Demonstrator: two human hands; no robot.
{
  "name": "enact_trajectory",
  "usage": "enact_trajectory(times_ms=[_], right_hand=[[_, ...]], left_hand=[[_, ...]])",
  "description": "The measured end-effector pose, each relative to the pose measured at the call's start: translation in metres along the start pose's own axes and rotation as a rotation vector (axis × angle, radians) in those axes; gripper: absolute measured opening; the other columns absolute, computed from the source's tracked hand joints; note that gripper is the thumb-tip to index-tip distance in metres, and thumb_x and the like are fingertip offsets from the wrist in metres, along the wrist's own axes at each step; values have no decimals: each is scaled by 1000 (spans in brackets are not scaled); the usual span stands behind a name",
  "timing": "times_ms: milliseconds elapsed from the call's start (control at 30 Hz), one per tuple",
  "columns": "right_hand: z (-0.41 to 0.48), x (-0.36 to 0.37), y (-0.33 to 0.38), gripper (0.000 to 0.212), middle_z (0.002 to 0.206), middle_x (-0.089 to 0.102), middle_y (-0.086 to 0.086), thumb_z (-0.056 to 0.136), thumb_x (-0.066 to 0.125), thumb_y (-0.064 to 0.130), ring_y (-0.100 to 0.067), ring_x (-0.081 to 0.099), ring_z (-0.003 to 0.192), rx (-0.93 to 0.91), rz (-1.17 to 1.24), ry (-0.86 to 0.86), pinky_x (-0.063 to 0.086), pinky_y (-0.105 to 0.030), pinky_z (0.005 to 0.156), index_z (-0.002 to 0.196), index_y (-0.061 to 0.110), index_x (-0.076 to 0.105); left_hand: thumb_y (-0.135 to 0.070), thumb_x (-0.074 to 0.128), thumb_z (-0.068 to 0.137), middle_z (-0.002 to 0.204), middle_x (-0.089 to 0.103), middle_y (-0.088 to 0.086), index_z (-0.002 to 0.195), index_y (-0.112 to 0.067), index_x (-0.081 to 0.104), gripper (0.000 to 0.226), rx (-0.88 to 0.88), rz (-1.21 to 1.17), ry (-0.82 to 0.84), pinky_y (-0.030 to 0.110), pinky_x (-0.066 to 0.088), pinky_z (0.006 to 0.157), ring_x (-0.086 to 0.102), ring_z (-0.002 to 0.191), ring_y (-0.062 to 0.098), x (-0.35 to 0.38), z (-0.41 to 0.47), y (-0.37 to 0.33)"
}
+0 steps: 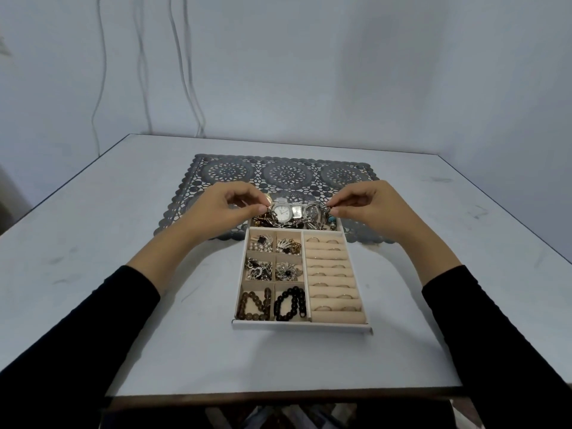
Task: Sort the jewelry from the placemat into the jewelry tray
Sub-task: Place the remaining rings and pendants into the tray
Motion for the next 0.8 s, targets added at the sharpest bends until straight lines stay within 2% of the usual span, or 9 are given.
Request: enact_trajectory(times_ms=[100,200,333,467,533,633,733,800], right_hand=[[-4,1,-3,14,80,74,0,79,74,2,-6,68,76,19,-14,42,49,-12,70,87,13,76],[-7,2,-5,16,81,74,1,79,72,-2,-6,69,78,18,-12,64,50,-12,72,89,10,75],[-7,6,-6,16,82,74,-1,81,70,-1,-13,70,80,14,-11,78,57,-23,73,91,10,76],[-3,13,-10,15,88,75,-1,82,71,4,-18,71,86,7,-34,74,58,-27,77,93,14,76],[-2,15,-12,15,88,75,-1,82,71,4,-16,71,84,24,-36,67,58,-25,75,93,14,76],[-2,16,-14,17,89,75,0,82,70,1,-12,71,84,27,-56,62,57,-25,80,93,12,76],[-4,14,-13,18,89,75,-3,84,68,-1,-11,70,78,34,-54,67,52,-14,60,93,12,76],[-6,13,-14,18,90,75,-5,84,68,-1,-16,71,80,51,-23,64,49,-15,53,92,13,76]], left_hand=[[-19,73,85,86,72,-7,92,-22,74,8,-14,59,21,26,54,81,66,82,10,1,-4,3],[-20,74,84,88,72,-8,92,-23,74,8,-11,105,22,29,52,85,66,85,8,0,-8,3],[-19,74,84,90,72,-8,92,-22,74,9,12,127,15,30,51,90,66,90,8,-1,-11,2],[-20,75,83,90,72,-11,91,-23,74,8,22,178,6,29,50,90,65,91,4,-4,-13,2],[-21,76,83,90,72,-12,91,-23,75,8,22,193,1,27,50,89,65,90,3,-4,-13,2],[-19,76,83,90,72,-12,91,-22,75,9,21,207,1,24,49,86,65,89,2,-4,-13,0],[-18,76,83,90,72,-13,90,-22,75,8,7,215,-13,21,49,86,65,89,0,-4,-13,0],[-20,75,84,90,71,-14,90,-23,75,7,-3,226,-21,21,49,85,64,89,-1,-4,-13,0]])
Point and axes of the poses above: each hand's wrist, its own z-axis towards the middle knuckle, its own x-axis out of the palm, y = z × x, the point moved 5 cm from there along z, towards the middle knuckle
